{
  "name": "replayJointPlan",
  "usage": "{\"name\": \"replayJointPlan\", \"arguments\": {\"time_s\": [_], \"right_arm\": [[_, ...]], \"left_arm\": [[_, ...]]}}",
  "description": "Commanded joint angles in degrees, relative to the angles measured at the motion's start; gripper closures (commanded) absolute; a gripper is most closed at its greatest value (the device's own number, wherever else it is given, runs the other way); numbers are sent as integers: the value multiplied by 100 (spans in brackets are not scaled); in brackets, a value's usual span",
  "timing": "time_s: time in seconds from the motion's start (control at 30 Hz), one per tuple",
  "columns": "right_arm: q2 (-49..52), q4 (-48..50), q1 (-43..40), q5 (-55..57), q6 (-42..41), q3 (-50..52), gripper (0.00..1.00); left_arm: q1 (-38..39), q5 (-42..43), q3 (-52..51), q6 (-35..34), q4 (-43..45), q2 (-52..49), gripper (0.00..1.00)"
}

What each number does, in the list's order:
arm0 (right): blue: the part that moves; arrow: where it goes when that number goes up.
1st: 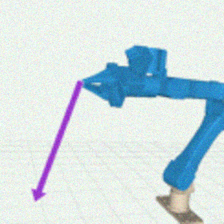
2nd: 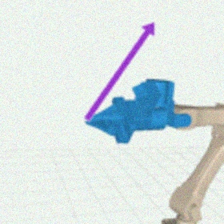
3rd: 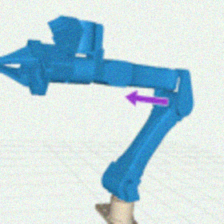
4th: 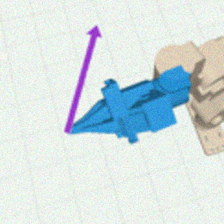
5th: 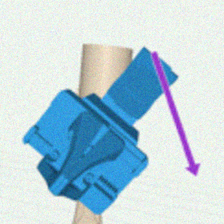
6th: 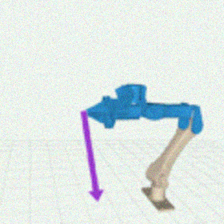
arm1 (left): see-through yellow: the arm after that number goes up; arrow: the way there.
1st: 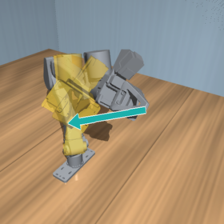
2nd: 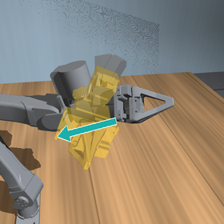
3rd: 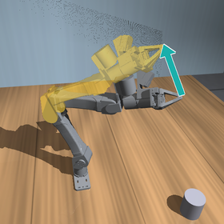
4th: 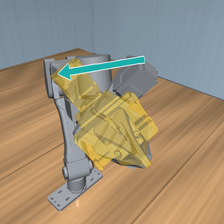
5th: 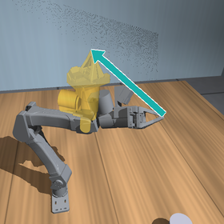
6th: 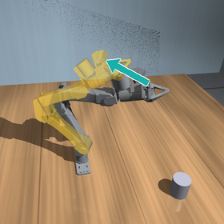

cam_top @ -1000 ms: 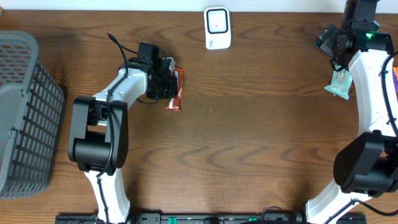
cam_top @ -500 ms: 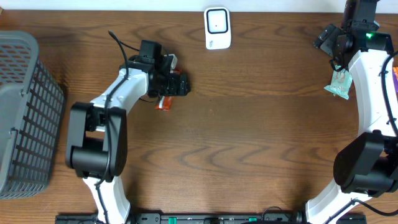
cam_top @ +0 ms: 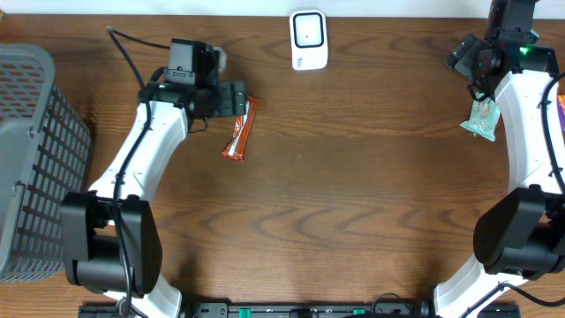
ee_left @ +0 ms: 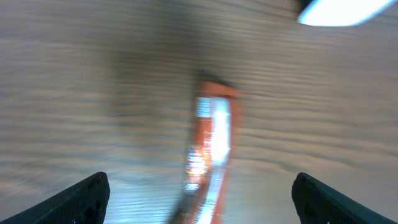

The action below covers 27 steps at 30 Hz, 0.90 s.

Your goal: Scan the item barcode

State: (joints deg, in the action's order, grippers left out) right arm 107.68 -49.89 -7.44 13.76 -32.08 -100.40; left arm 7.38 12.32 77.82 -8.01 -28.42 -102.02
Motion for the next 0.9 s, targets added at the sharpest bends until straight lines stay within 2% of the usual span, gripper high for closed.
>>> {"name": "replayJointPlan", "arguments": {"time_s": [0.0, 0.3, 0.5, 0.67, 0.87], "right_arm": [[35, -4, 2, 87, -22, -4, 1], [35, -4, 2, 90, -22, -4, 1], [35, -7, 2, 87, -24, -4, 1], [35, -4, 2, 87, -22, -4, 1], [35, -7, 2, 87, -22, -4, 1]], "left_arm": [[-210, -1091, 116, -459, -98, -42, 7], [-549, -1082, 116, -774, -162, -74, 10], [-498, 348, -48, -540, -415, -74, 9], [-402, 424, -391, -597, -662, -98, 1], [-402, 835, -883, -750, -719, -101, 0]]}}
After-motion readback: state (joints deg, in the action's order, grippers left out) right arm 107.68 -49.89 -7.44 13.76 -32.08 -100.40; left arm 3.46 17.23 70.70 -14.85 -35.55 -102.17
